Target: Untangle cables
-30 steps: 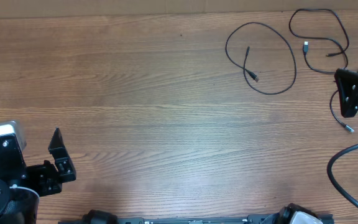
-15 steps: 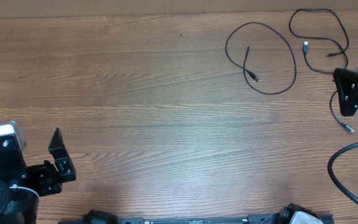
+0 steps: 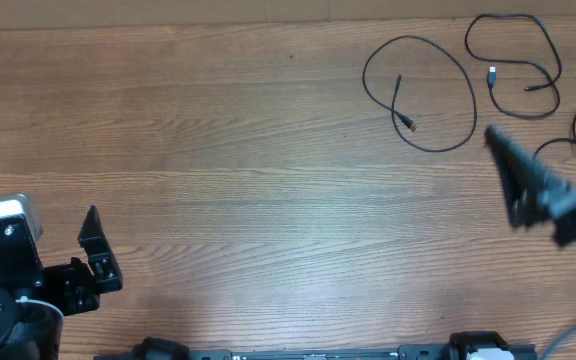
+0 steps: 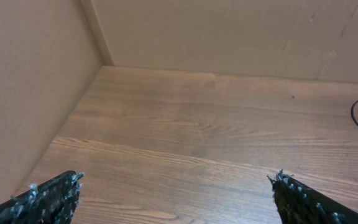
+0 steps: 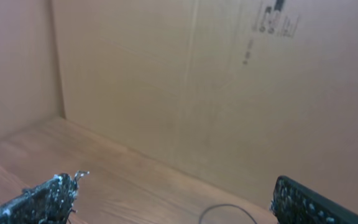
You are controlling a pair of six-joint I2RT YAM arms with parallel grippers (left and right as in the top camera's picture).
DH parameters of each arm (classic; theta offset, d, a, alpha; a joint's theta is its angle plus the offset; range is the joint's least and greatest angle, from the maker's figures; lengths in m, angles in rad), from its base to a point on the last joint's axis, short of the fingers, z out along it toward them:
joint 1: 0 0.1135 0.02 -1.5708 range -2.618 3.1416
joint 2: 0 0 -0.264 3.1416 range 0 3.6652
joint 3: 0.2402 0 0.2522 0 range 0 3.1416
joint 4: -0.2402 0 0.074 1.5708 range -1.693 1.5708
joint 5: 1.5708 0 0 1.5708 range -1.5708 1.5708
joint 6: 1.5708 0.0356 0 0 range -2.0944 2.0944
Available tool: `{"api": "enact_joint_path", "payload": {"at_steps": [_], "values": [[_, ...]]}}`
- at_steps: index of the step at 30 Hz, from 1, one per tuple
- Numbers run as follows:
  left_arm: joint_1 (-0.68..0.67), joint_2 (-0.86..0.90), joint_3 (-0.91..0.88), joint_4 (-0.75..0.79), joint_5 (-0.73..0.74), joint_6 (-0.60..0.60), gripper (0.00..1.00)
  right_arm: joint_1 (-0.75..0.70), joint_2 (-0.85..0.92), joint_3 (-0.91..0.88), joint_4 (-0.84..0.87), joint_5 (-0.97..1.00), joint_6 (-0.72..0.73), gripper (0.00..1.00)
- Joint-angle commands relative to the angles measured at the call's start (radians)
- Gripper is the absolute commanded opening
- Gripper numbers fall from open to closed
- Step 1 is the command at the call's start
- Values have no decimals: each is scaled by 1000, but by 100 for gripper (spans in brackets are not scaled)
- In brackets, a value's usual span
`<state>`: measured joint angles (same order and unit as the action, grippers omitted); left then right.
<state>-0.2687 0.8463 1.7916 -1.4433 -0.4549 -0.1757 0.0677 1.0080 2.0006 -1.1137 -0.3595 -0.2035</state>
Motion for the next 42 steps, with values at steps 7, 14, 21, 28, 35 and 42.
{"api": "enact_joint_path", "payload": {"at_steps": [7, 14, 21, 28, 35, 42], "values": [[-8, -2, -7, 3, -16, 19, 100, 66, -304, -652, 373, 190, 193, 100], [-8, -2, -7, 3, -16, 19, 99, 38, -608, -1117, 625, 203, 200, 100], [-8, -2, -7, 3, -16, 19, 100, -77, -747, -1340, 718, 202, 217, 100], [-8, -2, -7, 3, -16, 19, 100, -74, -805, -1461, 801, 203, 233, 100], [-8, -2, -7, 3, -16, 19, 100, -74, -898, -1663, 962, 203, 234, 100], [-8, -2, -7, 3, -16, 19, 100, -75, -909, -1754, 1053, 278, 234, 100]]}}
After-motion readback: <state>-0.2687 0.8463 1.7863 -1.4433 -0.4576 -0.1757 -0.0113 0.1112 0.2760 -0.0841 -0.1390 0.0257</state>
